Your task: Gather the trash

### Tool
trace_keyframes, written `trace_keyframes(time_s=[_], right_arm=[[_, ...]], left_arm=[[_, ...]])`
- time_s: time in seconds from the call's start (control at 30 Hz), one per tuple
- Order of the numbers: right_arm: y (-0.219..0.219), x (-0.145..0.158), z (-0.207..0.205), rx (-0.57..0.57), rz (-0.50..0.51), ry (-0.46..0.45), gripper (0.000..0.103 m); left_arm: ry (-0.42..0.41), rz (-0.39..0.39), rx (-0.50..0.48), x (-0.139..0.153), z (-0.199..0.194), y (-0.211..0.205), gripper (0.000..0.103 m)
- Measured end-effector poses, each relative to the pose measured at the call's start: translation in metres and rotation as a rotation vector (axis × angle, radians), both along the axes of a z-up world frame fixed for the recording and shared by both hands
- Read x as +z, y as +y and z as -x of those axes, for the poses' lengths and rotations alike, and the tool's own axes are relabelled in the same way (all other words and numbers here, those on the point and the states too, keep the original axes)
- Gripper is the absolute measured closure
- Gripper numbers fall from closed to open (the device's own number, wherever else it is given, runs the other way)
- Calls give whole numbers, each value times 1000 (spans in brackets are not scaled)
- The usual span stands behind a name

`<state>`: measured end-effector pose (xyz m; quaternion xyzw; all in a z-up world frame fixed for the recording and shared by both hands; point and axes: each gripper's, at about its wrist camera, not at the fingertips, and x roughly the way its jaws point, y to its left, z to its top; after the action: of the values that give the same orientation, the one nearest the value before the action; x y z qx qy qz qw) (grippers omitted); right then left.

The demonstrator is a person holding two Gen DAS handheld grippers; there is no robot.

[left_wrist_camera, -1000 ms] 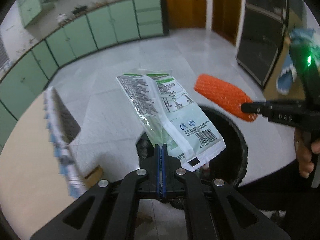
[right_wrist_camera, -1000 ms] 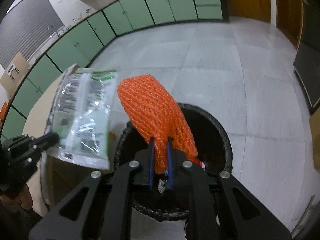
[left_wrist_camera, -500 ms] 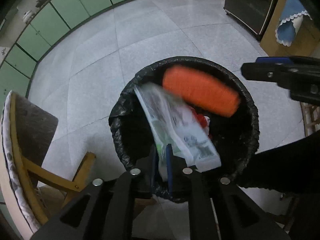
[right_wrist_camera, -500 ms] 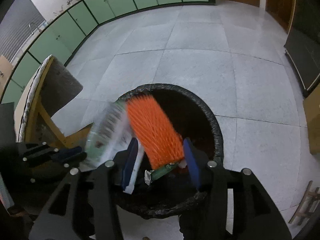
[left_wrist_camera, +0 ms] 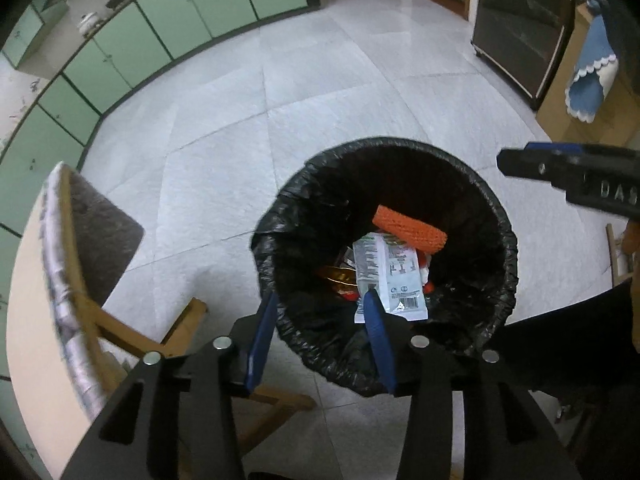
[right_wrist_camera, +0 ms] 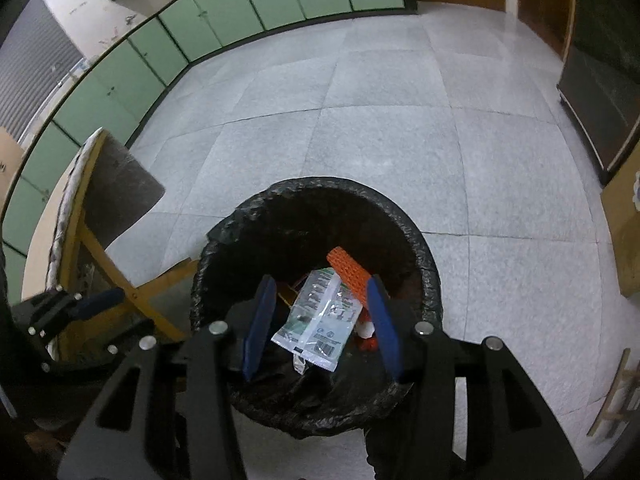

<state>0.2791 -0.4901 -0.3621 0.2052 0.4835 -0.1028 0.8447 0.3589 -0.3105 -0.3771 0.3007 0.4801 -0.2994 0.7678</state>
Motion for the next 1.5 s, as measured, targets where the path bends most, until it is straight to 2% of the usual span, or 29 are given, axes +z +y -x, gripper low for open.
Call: trace_keyframes(time_s=[0.07, 0.17, 0.27, 0.33, 0.37, 0.43, 0.53, 0.6, 0.73, 0.83, 1.07, 1.27, 1.5], right_arm=[[10, 14, 9, 14, 9, -19, 56], [36, 52, 34, 49, 56, -87, 52], [67, 97, 61, 89, 124, -176, 41], [88, 127, 80, 101, 178, -235, 25], [97, 140, 88, 106, 193, -265, 22], [117, 167, 107, 121, 219, -325, 14], [142, 199, 129, 142, 247, -388, 10], [156, 216, 140, 152, 241, -417, 9], [180, 240, 157, 184, 243, -433, 8], [196, 255, 170, 205, 246, -448, 8], [218, 280, 195, 259, 250, -482, 8], [229, 285, 211, 280, 247, -475, 8], [234, 284, 225, 254, 275, -468, 7]], left_arm=[[-25, 40, 26, 21, 6, 14, 58], [-84, 125, 80, 59, 19, 44, 49], [-165, 226, 166, 103, 42, 87, 39], [-214, 299, 242, 131, 63, 122, 28], [-232, 316, 262, 140, 71, 134, 27], [-275, 344, 340, 161, 92, 165, 17], [-341, 376, 428, 190, 123, 204, 7], [-371, 410, 480, 208, 142, 227, 6], [-423, 446, 551, 239, 180, 260, 6], [-457, 446, 579, 255, 207, 274, 6], [-503, 465, 624, 277, 255, 295, 6], [-516, 477, 651, 287, 279, 307, 6], [-549, 451, 665, 295, 300, 307, 6]])
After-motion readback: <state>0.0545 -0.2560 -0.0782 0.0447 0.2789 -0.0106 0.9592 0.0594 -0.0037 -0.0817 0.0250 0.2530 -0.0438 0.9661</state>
